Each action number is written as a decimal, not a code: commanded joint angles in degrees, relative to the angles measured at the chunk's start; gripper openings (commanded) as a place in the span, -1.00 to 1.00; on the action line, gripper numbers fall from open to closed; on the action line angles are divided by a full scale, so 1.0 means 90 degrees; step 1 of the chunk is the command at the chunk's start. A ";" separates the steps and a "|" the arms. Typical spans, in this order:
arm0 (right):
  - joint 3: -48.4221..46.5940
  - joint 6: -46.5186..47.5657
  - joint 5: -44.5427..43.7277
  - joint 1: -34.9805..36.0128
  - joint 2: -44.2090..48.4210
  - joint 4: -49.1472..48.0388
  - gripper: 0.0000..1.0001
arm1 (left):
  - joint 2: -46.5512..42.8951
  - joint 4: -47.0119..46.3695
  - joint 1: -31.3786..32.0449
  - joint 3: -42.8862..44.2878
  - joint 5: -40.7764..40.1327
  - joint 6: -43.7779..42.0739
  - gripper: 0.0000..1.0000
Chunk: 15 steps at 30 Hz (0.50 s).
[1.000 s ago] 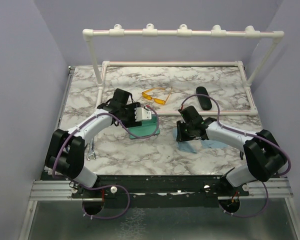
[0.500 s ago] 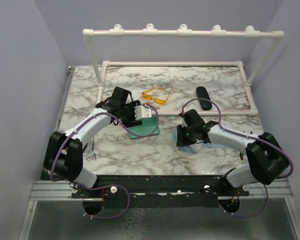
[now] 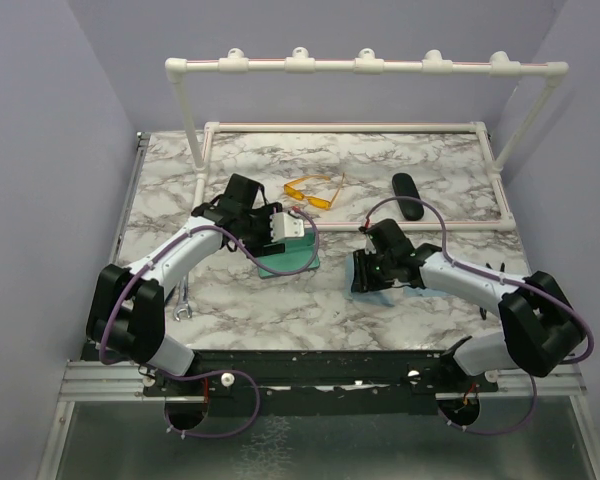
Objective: Organize the sunglasses
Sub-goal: Move the glasses cleaning cloth to the center of the board.
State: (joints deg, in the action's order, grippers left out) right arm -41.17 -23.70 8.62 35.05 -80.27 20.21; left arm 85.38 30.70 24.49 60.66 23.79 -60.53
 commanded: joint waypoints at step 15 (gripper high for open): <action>-0.0404 0.0132 -0.0648 0.0017 -0.0047 0.0015 -0.26 | -0.0729 0.0774 0.0551 0.0445 0.0827 0.0623 0.39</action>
State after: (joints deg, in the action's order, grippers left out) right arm -41.54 -23.44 6.66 35.05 -81.89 20.21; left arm 82.91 35.03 27.88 64.47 25.74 -56.95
